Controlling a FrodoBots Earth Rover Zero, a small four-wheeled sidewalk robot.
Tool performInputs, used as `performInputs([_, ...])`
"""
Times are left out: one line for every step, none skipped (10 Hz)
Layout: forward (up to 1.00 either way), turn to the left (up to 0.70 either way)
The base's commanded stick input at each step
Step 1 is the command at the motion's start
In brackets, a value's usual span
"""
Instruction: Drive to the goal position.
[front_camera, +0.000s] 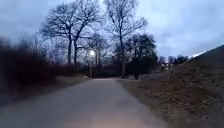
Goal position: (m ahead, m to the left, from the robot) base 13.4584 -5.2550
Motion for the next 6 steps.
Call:
performInputs([1.0,0.0])
performInputs([1.0,0.0])
performInputs([1.0,0.0])
performInputs([1.0,0.0])
performInputs([1.0,0.0])
performInputs([1.0,0.0])
